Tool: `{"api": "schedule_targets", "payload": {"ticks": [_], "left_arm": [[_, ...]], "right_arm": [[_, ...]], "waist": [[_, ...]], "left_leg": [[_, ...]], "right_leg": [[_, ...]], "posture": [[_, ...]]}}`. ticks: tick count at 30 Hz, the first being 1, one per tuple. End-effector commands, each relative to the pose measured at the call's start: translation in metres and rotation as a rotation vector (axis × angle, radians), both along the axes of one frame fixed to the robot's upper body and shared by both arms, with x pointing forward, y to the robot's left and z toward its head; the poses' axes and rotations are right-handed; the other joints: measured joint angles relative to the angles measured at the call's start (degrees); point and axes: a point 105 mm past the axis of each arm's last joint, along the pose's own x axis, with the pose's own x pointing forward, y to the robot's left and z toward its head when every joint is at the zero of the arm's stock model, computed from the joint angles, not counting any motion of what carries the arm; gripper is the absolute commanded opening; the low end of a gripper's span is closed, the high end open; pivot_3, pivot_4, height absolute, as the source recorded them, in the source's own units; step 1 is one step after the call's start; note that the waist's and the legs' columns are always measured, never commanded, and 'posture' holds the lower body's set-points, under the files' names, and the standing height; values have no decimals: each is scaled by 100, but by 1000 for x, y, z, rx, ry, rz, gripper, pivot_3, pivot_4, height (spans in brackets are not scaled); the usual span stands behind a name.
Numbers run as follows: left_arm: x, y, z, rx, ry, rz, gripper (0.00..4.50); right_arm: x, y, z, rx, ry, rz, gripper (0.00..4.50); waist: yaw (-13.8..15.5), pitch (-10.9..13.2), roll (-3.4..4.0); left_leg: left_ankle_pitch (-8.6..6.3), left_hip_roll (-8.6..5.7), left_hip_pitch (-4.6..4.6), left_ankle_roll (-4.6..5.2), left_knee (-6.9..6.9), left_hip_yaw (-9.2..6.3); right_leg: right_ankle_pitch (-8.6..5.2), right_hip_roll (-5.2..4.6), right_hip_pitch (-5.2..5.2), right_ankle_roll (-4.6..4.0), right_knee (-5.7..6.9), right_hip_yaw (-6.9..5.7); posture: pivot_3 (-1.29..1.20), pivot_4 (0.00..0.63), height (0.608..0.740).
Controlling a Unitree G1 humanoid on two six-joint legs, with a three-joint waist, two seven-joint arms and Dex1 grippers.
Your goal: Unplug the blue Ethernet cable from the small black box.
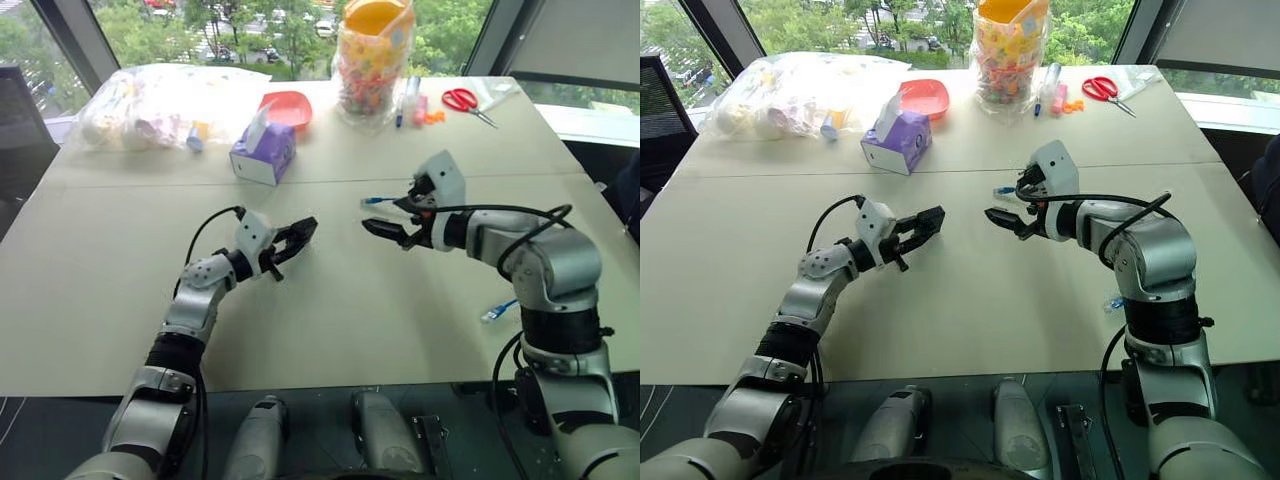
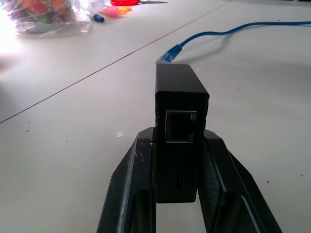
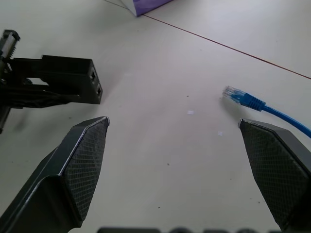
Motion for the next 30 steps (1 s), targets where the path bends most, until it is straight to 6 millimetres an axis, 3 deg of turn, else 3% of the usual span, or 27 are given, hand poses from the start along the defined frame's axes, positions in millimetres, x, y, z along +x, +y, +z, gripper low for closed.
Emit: {"api": "schedule_targets", "payload": {"ticks": [1,4,5,10,13,20,30], "left_arm": [[0,11,1,-13,-23,28,3037],[-3,18,2,-36,-4,43,4318],[-4,21,2,-42,4,48,4418],[-17,37,9,-51,36,29,4418],[-28,41,26,-62,48,-12,4418],[-52,46,62,-63,102,-119,4418],[-70,41,83,-34,138,-214,4418]], "right_arm": [[-8,2,14,21,-42,4,4500],[-10,2,15,19,-38,5,4500],[-11,1,15,18,-37,7,4500],[-14,-2,17,15,-29,11,4500],[-17,-6,16,4,-16,23,4500],[-35,-10,11,-56,8,125,4500],[-43,-15,17,-97,-15,192,4500]], "waist": [[-1,0,0],[-4,0,0],[-8,0,0],[-11,0,0],[-7,0,0],[11,0,0],[-4,1,-2]], "left_leg": [[0,0,0,0,1,0],[0,0,2,0,1,0],[0,0,3,0,1,0],[0,1,6,0,-1,0],[0,2,6,0,-1,0],[0,2,6,0,-1,0],[0,5,9,0,-2,2]], "right_leg": [[0,0,0,0,1,0],[0,0,1,0,2,0],[0,0,1,0,3,0],[0,1,1,0,10,2],[-1,1,1,-1,11,1],[-2,0,5,0,5,1],[-4,3,8,0,1,1]], "posture": [[0,150,740],[0,150,740],[0,150,740],[0,150,740],[0,150,740],[0,150,740],[0,150,740]]}}
